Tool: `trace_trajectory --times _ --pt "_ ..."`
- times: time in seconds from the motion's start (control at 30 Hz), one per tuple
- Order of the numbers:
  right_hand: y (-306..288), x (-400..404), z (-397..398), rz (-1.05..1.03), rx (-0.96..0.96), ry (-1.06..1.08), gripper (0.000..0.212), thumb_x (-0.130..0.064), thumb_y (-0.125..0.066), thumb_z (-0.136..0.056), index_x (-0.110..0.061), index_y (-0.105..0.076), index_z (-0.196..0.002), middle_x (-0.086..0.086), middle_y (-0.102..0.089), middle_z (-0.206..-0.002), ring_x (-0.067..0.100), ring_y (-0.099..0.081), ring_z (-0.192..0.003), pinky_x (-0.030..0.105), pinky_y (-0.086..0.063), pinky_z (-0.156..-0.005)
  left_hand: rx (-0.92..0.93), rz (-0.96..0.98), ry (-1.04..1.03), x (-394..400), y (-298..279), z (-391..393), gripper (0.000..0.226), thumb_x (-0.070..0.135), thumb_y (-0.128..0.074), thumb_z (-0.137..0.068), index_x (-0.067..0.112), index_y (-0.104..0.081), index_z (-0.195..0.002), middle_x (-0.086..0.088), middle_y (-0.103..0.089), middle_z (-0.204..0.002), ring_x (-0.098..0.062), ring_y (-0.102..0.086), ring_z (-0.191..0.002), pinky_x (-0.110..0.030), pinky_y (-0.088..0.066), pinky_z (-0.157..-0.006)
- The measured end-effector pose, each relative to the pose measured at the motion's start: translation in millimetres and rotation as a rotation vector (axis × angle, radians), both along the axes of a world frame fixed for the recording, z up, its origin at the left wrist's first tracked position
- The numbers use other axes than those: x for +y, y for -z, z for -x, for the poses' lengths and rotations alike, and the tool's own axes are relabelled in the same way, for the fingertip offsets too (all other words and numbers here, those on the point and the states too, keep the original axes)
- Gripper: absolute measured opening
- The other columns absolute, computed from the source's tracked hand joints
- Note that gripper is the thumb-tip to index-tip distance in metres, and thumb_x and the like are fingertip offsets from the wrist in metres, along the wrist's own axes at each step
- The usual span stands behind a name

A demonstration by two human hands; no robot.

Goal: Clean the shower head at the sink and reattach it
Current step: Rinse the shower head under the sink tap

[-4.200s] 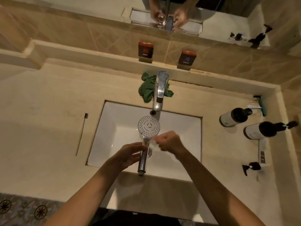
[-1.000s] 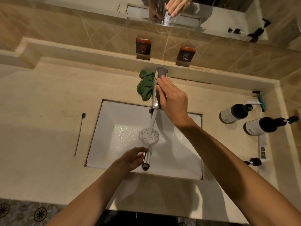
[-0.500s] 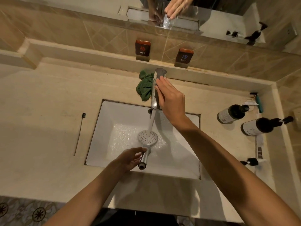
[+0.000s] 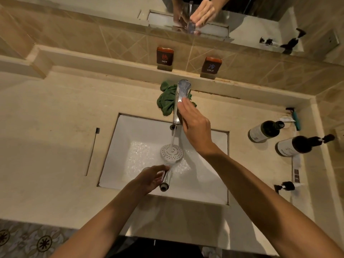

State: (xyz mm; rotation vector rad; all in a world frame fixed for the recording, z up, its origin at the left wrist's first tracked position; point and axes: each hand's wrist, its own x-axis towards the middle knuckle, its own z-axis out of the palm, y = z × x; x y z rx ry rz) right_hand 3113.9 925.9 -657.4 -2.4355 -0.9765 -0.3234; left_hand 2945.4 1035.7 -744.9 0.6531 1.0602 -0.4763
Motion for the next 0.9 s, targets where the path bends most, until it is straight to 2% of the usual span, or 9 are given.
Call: trace_trajectory --times 0.13,0.33,0.43,0.53,0.67,0.73,0.8,0.83,0.9 --pt "6.6 -1.9 2.1 -0.035 -0.018 0.02 0.056 0.005 -0.078 -0.086 -0.004 -0.062 -0.139 0.015 -0.061 -0.143 0.029 -0.069 -0.119 0.044 -0.063 -0.087 -0.036 0.008 -0.013 -0.3 -5.2 -1.6 0.049 0.0 -0.076 -0.081 -0.012 -0.059 -0.126 -0.025 -0.06 -0.112 -0.033 -0.058 -0.101 -0.037 -0.047 -0.092" --pt "4.4 1.1 10.0 -0.054 0.073 0.058 0.051 -0.005 -0.07 -0.093 -0.009 -0.06 -0.143 0.009 -0.058 -0.148 0.025 -0.071 -0.118 0.041 -0.065 -0.082 -0.069 -0.041 0.015 -1.2 -13.5 -8.7 0.035 0.0 -0.07 -0.086 -0.007 -0.062 -0.119 -0.023 -0.059 -0.113 -0.033 -0.057 -0.101 -0.04 -0.051 -0.088" --pt "6.8 2.7 15.6 -0.092 0.146 0.087 0.054 -0.005 -0.067 -0.095 -0.013 -0.055 -0.148 0.004 -0.054 -0.153 0.021 -0.071 -0.114 0.035 -0.064 -0.083 -0.058 -0.046 0.016 -1.4 -14.6 -7.4 0.035 0.0 -0.069 -0.087 -0.008 -0.062 -0.12 -0.024 -0.058 -0.114 -0.035 -0.056 -0.104 -0.043 -0.048 -0.1" --pt "21.2 -3.1 40.1 -0.232 0.29 0.261 0.043 -0.006 -0.06 -0.1 -0.015 -0.061 -0.141 0.002 -0.067 -0.139 0.017 -0.071 -0.109 0.03 -0.06 -0.088 -0.057 -0.046 0.007 -0.3 -12.7 -4.1 0.029 0.0 -0.069 -0.087 -0.007 -0.064 -0.114 -0.024 -0.059 -0.114 -0.035 -0.057 -0.105 -0.043 -0.047 -0.102" --pt "56.7 -21.2 97.3 -0.416 0.656 0.571 0.017 -0.01 -0.067 -0.098 0.0 -0.074 -0.11 0.017 -0.077 -0.102 0.032 -0.074 -0.099 0.037 -0.062 -0.081 -0.089 -0.062 -0.017 0.5 -10.6 1.2 0.024 0.001 -0.071 -0.084 -0.006 -0.068 -0.108 -0.021 -0.062 -0.112 -0.03 -0.06 -0.102 -0.037 -0.052 -0.087" --pt "70.0 -30.1 110.2 -0.398 1.17 0.67 0.024 -0.025 -0.073 -0.094 -0.001 -0.073 -0.091 0.019 -0.075 -0.093 0.038 -0.072 -0.098 0.044 -0.062 -0.079 -0.116 -0.078 -0.01 0.9 -11.3 2.4 0.037 0.003 -0.072 -0.083 -0.009 -0.067 -0.117 -0.019 -0.065 -0.111 -0.027 -0.064 -0.1 -0.032 -0.054 -0.08" --pt "72.8 -35.4 118.5 -0.437 1.715 0.666 0.036 -0.043 -0.075 -0.088 -0.009 -0.074 -0.099 0.011 -0.077 -0.103 0.029 -0.07 -0.106 0.041 -0.061 -0.08 -0.156 -0.093 0.039 0.4 -13.7 2.7 0.036 0.006 -0.071 -0.083 -0.008 -0.067 -0.116 -0.02 -0.066 -0.108 -0.027 -0.066 -0.098 -0.032 -0.054 -0.078" --pt "76.1 -37.9 120.3 -0.5 1.855 0.621 0.041 -0.047 -0.075 -0.086 -0.013 -0.074 -0.108 0.01 -0.078 -0.108 0.026 -0.07 -0.11 0.038 -0.059 -0.082 -0.174 -0.103 0.064 -0.6 -14.1 3.3 0.031 0.007 -0.07 -0.083 -0.005 -0.068 -0.111 -0.02 -0.066 -0.107 -0.027 -0.065 -0.096 -0.032 -0.054 -0.078" --pt "83.3 -41.9 120.1 -0.658 1.949 0.559 0.043 -0.045 -0.075 -0.087 -0.015 -0.072 -0.118 0.01 -0.079 -0.113 0.024 -0.071 -0.112 0.035 -0.059 -0.084 -0.179 -0.129 0.089 -3.3 -13.9 4.5 0.025 0.008 -0.069 -0.084 -0.002 -0.068 -0.106 -0.02 -0.064 -0.105 -0.028 -0.064 -0.096 -0.033 -0.052 -0.079"
